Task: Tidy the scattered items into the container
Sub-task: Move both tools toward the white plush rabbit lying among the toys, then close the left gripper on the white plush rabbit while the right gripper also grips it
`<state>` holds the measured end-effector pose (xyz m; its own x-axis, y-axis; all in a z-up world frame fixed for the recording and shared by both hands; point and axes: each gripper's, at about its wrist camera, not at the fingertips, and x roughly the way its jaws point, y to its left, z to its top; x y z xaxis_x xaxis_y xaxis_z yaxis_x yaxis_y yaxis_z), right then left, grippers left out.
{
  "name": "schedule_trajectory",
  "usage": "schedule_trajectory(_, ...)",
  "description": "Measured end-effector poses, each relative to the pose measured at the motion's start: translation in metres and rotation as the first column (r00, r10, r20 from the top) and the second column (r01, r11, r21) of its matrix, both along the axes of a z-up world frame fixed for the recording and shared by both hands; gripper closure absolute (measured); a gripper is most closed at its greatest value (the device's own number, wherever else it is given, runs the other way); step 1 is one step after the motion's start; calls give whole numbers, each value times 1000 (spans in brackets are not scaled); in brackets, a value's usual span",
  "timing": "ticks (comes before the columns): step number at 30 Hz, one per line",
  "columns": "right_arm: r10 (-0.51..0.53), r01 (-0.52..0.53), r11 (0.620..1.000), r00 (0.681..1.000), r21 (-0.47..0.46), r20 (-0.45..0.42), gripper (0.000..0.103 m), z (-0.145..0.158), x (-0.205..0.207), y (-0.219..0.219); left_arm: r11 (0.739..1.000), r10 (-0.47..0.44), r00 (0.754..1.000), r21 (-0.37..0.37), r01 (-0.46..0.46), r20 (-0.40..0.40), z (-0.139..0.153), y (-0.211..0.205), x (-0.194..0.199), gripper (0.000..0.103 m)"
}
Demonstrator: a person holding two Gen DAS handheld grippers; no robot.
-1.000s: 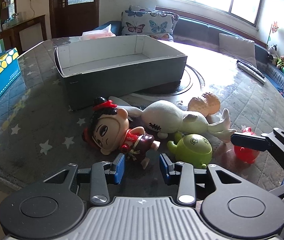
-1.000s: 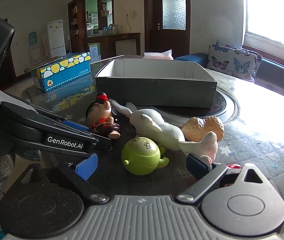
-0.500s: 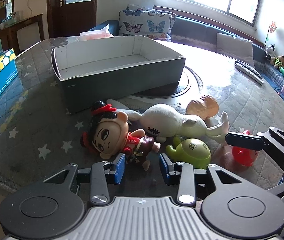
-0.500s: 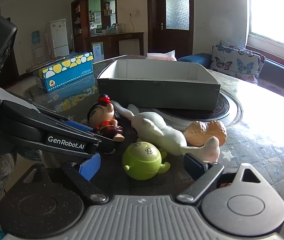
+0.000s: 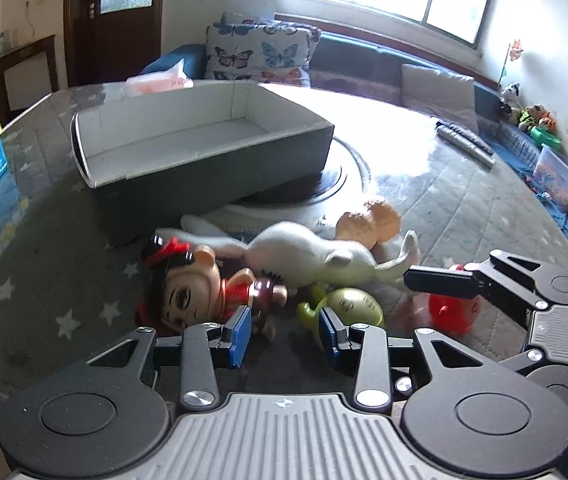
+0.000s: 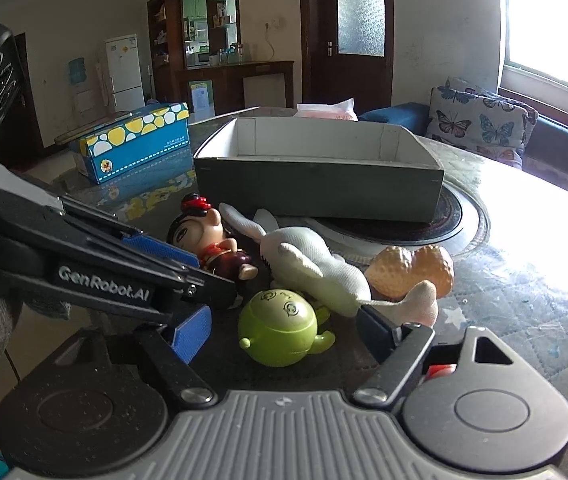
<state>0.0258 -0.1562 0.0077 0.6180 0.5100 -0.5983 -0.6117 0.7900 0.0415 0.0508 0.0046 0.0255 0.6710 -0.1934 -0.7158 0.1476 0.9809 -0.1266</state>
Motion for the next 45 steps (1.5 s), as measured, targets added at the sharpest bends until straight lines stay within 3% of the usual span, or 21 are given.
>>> schedule_trajectory(9, -17, 16, 999, 1000, 40, 9, 23, 15, 11, -14, 1000, 3, 1000, 0, -3, 1, 3, 2, 16, 63)
schedule_trajectory(12, -32, 34, 995, 999, 90, -28, 27, 18, 20, -22, 1000, -3, 1000, -3, 3, -1, 3, 2, 23, 63)
schedule_trajectory(19, -76, 79, 994, 996, 69, -51, 34, 12, 37, -33, 994, -99, 995, -55, 99, 9, 5, -7, 33, 64)
schedule_trajectory(28, -82, 86, 995, 994, 49, -71, 40, 5, 53, -40, 986, -139, 990, -96, 138, -3, -3, -12, 51, 67)
schedule_trajectory(37, -99, 100, 995, 990, 4, -101, 40, -9, 61, -42, 975, -174, 985, -140, 171, -13, -18, -12, 61, 89)
schedule_trajectory(45, -81, 89, 995, 987, 52, -139, 73, -12, 67, -43, 973, -153, 988, -170, 156, 34, -10, -4, 63, 92)
